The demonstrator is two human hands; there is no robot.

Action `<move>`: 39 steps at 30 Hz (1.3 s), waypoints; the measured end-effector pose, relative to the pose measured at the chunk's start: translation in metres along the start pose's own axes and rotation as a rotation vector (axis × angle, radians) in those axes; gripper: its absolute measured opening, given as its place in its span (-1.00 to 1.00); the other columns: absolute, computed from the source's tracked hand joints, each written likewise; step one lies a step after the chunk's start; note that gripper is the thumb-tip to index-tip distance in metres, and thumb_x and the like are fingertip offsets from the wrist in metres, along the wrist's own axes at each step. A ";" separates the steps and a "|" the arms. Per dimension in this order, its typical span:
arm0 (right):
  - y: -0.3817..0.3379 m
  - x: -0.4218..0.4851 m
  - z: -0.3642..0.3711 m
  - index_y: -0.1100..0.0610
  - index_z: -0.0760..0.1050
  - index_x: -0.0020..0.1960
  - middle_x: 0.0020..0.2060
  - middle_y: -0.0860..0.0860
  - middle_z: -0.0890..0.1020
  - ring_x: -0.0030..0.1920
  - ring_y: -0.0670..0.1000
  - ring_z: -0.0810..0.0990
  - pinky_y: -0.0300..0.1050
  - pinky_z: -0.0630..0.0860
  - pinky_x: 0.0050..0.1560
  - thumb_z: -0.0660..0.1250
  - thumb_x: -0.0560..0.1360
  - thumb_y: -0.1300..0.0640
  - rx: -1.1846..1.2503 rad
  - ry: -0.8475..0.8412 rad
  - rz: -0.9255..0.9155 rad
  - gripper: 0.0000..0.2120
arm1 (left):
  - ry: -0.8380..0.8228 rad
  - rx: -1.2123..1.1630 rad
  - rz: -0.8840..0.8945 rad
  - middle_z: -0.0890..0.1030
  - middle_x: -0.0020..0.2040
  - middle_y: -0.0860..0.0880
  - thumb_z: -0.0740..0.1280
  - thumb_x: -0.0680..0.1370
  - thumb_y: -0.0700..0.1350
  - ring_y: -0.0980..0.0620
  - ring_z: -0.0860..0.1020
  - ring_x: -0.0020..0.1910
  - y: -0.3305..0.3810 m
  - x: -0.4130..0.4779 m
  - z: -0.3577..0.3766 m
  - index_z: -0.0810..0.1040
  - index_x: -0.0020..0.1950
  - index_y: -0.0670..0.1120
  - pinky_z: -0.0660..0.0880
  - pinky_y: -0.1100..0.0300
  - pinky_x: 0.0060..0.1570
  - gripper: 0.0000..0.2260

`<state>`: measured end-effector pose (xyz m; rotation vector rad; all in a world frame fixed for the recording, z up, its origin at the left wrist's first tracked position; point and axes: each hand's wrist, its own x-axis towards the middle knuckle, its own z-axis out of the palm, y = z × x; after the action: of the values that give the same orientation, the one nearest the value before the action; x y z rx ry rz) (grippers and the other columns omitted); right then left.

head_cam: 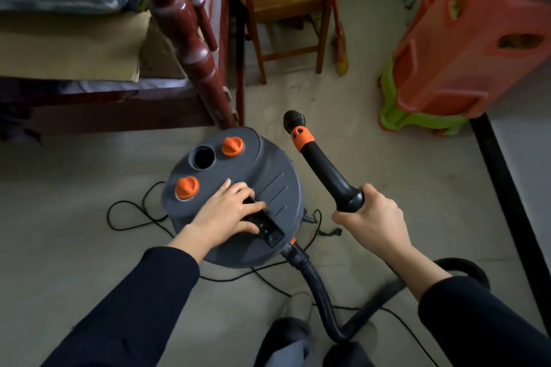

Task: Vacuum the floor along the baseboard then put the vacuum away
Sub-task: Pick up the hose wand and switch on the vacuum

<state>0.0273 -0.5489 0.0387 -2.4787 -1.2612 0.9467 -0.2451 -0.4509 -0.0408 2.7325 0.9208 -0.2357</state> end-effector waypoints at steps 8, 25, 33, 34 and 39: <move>0.014 -0.007 -0.009 0.03 0.39 -0.10 -0.27 -0.08 0.53 -0.27 -0.01 0.51 -0.16 0.33 -0.41 0.49 0.29 -0.05 -0.020 0.013 0.029 -0.65 | 0.460 -0.470 -0.544 0.48 0.17 -0.08 0.31 0.59 -0.09 -0.13 0.40 0.19 0.008 0.028 -0.020 0.54 0.33 -0.08 0.39 -0.03 0.19 -0.68; 0.063 -0.006 -0.028 0.03 0.40 -0.12 -0.30 -0.06 0.52 -0.29 0.00 0.48 -0.15 0.33 -0.38 0.48 0.28 -0.04 0.021 0.121 0.166 -0.67 | 0.451 -0.485 -1.081 0.60 -0.18 -0.35 0.26 0.53 -0.25 -0.32 0.54 -0.13 -0.023 0.093 -0.044 0.56 -0.28 -0.30 0.30 0.05 -0.23 -0.77; 0.116 -0.026 -0.053 0.02 0.38 -0.11 -0.27 -0.07 0.52 -0.23 0.05 0.52 -0.11 0.40 -0.32 0.45 0.26 -0.08 0.072 0.164 0.295 -0.65 | 0.477 -0.341 -0.963 0.43 0.20 -0.31 0.30 0.55 -0.19 -0.33 0.36 0.20 0.019 0.106 -0.039 0.53 0.25 -0.30 0.23 -0.08 0.29 -0.69; 0.125 -0.030 -0.057 0.03 0.38 -0.10 -0.26 -0.06 0.53 -0.23 0.05 0.52 -0.10 0.44 -0.29 0.45 0.26 -0.09 0.085 0.174 0.323 -0.65 | 0.488 -0.366 -0.895 0.42 0.21 -0.30 0.32 0.55 -0.17 -0.33 0.35 0.20 0.043 0.115 -0.038 0.52 0.28 -0.28 0.22 -0.08 0.32 -0.66; 0.183 -0.054 -0.086 0.02 0.39 -0.13 -0.27 -0.05 0.55 -0.20 0.08 0.55 -0.04 0.54 -0.17 0.41 0.21 -0.11 0.159 0.204 0.442 -0.65 | 0.135 -0.842 -0.597 0.54 0.16 -0.21 0.32 0.58 -0.09 -0.15 0.47 0.19 0.217 0.166 -0.024 0.60 0.18 -0.26 0.32 0.15 0.21 -0.72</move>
<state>0.1777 -0.6947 0.0482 -2.6897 -0.5618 0.8144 0.0203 -0.5165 -0.0163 1.6834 1.4446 0.2037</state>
